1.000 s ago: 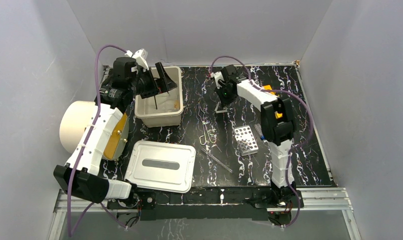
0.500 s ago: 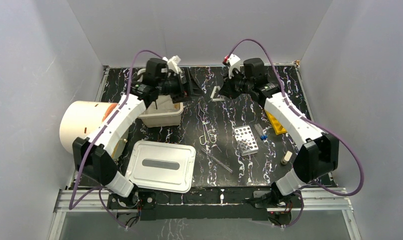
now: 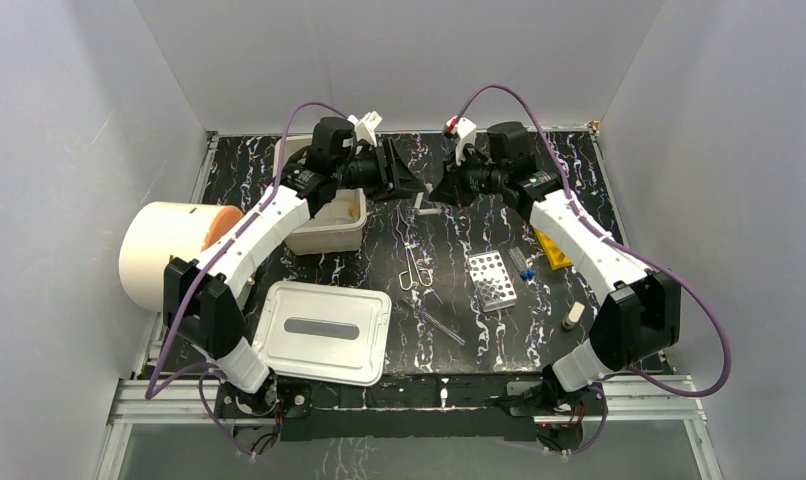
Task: Organize the chemistry lab equipment
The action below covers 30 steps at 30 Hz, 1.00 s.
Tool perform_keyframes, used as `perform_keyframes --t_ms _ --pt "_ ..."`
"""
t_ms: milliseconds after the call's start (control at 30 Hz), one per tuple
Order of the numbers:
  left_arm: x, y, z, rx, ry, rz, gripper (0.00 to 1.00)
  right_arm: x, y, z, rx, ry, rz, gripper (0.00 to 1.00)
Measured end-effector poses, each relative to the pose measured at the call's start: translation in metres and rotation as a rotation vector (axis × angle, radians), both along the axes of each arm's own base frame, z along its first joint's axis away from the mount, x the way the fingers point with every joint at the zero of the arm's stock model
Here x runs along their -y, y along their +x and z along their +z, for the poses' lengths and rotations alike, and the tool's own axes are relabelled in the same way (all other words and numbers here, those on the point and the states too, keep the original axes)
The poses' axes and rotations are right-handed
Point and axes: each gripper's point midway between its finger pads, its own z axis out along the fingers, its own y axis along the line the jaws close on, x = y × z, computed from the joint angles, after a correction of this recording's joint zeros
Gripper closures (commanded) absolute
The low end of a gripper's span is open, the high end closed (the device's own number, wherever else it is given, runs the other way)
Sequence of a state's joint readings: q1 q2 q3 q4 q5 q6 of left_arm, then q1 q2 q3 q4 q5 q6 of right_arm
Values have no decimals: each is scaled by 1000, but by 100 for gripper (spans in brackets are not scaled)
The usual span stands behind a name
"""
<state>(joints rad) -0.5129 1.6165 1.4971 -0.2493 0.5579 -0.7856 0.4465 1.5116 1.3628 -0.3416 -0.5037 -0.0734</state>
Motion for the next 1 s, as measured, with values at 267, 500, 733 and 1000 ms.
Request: perform_keyframes --t_ms 267,500,733,1000 --pt "6 6 -27 -56 33 -4 65 -5 -6 3 -23 29 29 97" --pt "8 2 -27 -56 27 -31 92 -7 -8 3 -29 33 35 97" --pt "6 1 -28 -24 38 -63 100 -9 -8 -2 -62 40 26 89" --pt "-10 2 -45 -8 150 -43 100 -12 -6 -3 -156 76 -40 40"
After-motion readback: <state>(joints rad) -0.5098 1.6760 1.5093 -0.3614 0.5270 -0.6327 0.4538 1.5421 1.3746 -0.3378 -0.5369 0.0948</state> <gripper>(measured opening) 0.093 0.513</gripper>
